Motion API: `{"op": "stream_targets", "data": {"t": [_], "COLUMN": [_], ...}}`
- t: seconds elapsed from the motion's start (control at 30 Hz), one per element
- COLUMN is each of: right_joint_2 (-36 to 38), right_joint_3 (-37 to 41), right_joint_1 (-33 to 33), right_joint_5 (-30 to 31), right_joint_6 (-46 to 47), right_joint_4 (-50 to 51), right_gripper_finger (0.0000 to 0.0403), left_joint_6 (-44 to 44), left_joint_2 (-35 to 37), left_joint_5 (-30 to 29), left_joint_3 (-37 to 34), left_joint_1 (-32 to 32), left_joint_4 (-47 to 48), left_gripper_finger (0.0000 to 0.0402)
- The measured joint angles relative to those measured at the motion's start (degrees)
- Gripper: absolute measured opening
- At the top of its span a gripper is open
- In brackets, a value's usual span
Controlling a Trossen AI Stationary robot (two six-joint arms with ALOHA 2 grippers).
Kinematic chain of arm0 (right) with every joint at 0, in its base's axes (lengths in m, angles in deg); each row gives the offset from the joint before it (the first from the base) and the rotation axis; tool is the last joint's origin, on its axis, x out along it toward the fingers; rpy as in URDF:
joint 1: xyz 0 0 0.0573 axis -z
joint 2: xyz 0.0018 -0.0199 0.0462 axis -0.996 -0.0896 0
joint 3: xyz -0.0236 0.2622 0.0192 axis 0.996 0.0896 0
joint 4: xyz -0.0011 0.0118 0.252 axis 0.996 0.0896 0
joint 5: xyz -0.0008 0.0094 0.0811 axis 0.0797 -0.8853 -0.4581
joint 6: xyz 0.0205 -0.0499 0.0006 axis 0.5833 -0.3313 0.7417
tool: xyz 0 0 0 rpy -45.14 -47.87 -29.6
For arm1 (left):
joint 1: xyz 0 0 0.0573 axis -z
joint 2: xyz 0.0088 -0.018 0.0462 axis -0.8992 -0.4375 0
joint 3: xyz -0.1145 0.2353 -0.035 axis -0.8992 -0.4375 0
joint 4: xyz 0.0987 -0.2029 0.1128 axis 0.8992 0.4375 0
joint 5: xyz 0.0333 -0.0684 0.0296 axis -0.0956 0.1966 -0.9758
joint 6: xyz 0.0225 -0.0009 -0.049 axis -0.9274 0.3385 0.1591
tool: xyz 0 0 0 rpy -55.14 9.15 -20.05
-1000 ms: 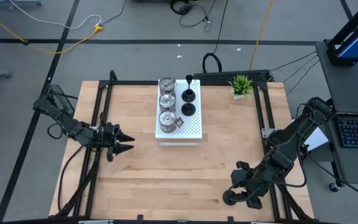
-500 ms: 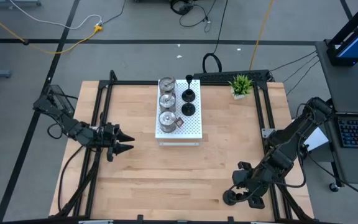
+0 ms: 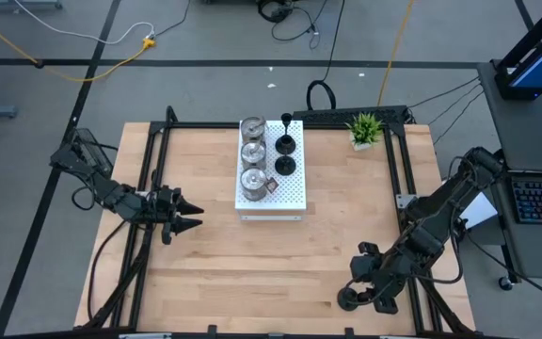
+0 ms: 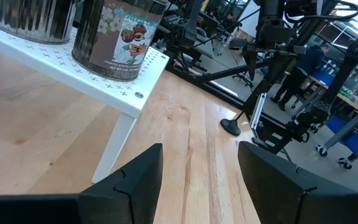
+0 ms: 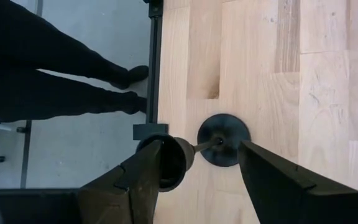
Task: Pick & Place candle stick holders
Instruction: Put the black candle holder on the shelf aligned with the other black candle holders
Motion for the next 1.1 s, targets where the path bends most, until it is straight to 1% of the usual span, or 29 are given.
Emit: {"op": "stream_targets", "data": {"t": [0.2, 0.33, 0.5, 0.83, 0.97, 1.1], "right_joint_2": [0.0, 0.0, 0.0, 0.0, 0.0, 0.0], "right_joint_3": [0.0, 0.0, 0.0, 0.0, 0.0, 2.4], "right_joint_1": [0.0, 0.0, 0.0, 0.1, 0.1, 0.5], "right_joint_5": [-0.2, -0.2, 0.0, -0.2, -0.1, -1.4], "right_joint_6": [0.3, 2.9, 3.9, 4.0, 4.0, 5.6], "right_joint_4": [0.9, 2.7, 4.3, 4.1, 4.1, 1.0], "right_gripper_finger": [0.0201, 0.0201, 0.0201, 0.0199, 0.0184, 0.0156], "left_joint_6": [0.0, 0.0, 0.0, 0.0, 0.0, 0.0], "left_joint_2": [0.0, 0.0, 0.0, 0.0, 0.0, 0.0], "left_joint_5": [0.0, 0.0, 0.0, 0.0, 0.0, 0.0], "left_joint_3": [0.0, 0.0, 0.0, 0.0, 0.0, 0.0], "left_joint_1": [0.0, 0.0, 0.0, 0.0, 0.0, 0.0], "left_joint_4": [0.0, 0.0, 0.0, 0.0, 0.0, 0.0], "left_gripper_finger": [0.0214, 0.0214, 0.0214, 0.0214, 0.0214, 0.0214]}}
